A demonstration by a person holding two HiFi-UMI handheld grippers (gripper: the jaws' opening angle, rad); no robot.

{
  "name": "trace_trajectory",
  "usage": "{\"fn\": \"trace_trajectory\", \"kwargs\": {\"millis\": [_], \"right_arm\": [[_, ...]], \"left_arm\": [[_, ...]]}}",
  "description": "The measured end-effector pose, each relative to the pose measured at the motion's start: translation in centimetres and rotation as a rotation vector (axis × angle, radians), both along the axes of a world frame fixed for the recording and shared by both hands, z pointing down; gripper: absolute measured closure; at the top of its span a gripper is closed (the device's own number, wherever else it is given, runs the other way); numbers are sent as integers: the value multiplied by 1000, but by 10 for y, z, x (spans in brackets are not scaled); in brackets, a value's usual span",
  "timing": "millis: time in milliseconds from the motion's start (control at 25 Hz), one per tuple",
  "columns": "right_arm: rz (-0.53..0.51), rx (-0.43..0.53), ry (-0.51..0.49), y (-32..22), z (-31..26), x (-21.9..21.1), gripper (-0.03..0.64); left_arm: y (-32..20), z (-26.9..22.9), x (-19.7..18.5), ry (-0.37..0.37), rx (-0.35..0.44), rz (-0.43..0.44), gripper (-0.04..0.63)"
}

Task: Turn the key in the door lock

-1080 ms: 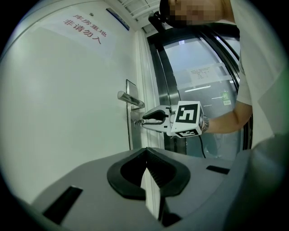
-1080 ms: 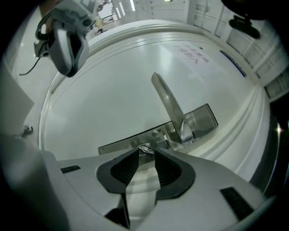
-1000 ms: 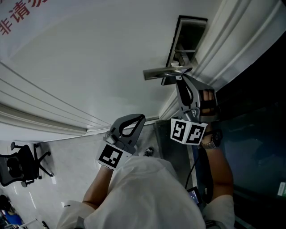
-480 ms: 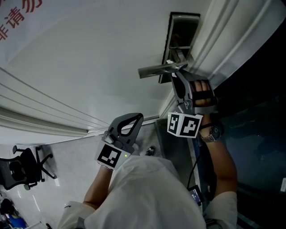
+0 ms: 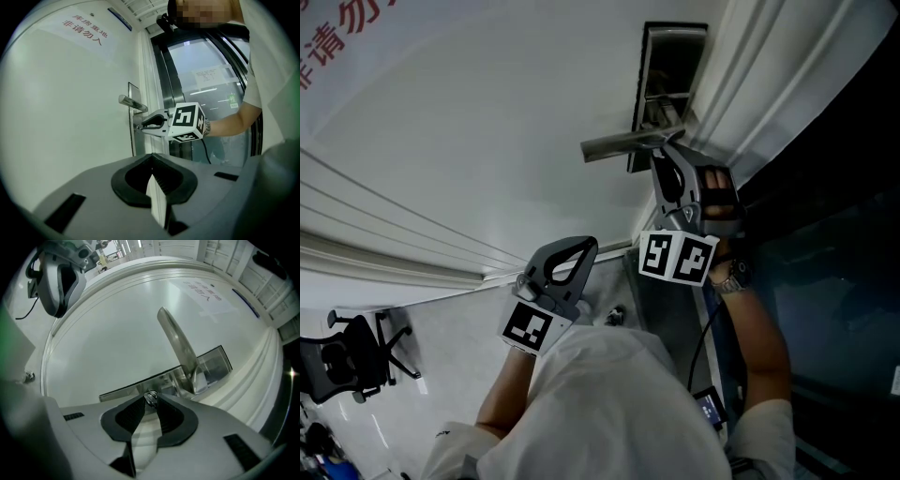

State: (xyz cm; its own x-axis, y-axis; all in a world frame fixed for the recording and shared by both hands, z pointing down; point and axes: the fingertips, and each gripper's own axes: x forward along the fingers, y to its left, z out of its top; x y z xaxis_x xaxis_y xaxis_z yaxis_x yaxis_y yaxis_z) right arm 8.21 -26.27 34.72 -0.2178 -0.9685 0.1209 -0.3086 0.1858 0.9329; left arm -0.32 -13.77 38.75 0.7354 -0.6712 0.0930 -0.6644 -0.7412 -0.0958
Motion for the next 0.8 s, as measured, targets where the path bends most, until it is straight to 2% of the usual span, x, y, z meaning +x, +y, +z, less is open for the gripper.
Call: {"fn": "trace_trajectory", "kwargs": {"millis": [200, 560, 800], "right_arm": [[-1, -51, -167, 0, -3, 1, 535], [67, -68, -400, -2, -7, 4, 526], [70, -110, -530, -2, -8, 5, 520]], "left_arm": [[0, 0, 1, 0, 4, 1, 592], [-1, -2, 4, 7, 6, 9, 592], [0, -1, 7, 12, 1, 13, 591]]}}
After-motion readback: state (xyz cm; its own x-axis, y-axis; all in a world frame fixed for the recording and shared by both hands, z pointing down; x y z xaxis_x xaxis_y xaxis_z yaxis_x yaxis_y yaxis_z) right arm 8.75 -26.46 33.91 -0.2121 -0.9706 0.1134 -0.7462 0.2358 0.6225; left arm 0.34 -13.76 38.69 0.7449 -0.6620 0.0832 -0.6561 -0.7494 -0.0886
